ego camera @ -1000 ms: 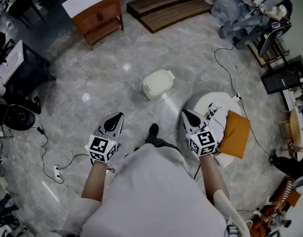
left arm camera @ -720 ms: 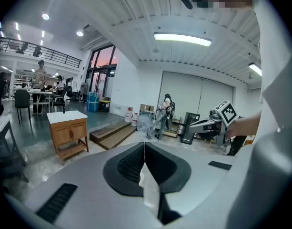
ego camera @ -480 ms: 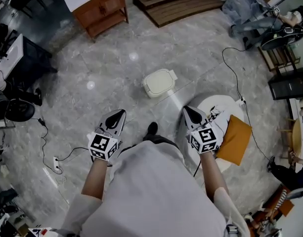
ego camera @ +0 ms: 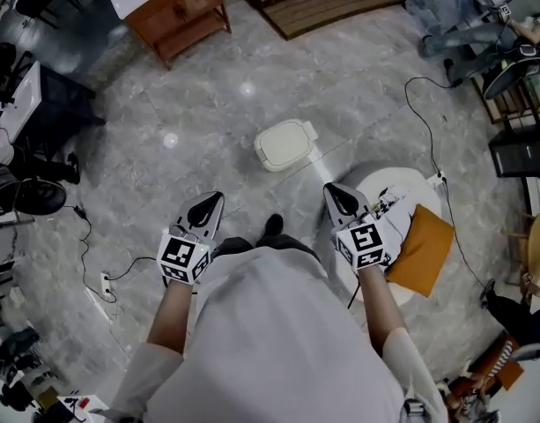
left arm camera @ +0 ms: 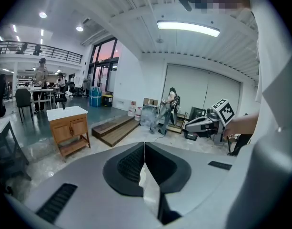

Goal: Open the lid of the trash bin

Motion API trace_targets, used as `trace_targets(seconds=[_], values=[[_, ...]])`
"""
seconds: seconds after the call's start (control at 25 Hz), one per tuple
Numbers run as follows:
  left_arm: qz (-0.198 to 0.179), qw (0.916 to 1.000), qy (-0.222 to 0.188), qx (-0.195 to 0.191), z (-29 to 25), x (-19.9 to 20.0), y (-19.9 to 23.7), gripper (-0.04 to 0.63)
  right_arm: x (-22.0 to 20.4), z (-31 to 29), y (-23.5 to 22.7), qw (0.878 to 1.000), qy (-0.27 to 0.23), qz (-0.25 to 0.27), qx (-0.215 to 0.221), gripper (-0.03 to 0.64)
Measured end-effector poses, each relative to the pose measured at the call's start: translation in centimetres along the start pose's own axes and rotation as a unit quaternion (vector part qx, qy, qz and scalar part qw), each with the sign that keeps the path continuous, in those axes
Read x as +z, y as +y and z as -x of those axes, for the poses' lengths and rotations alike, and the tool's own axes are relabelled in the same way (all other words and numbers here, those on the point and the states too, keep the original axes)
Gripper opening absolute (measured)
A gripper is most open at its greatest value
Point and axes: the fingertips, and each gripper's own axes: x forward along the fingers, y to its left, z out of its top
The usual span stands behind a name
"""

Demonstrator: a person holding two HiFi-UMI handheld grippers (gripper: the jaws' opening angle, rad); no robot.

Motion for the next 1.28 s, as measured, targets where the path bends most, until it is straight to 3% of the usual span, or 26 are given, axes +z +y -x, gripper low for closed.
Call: trace_targets(seconds=[0.6,0.96,1.28], values=[[-0.014,0.9995,0.012,-0.025,-3.1,1.2,2.8,0.018,-0.1,-2.7,-0.5,1.000,0.012,-0.007,-0.008,0.032],[-0.030,0.9950,0.029,-0.090,-5.7,1.9,7.0,0.018,0.6,-5.1,0.0,0.997,0.019,-0.048,-0.062,0.032],[-0.049,0.9834,0.068,-0.161,-8.6,0.7,11.0,0.018,-0.1,-7.3,0.8,0.990,0.051,-0.081,-0.102,0.032]])
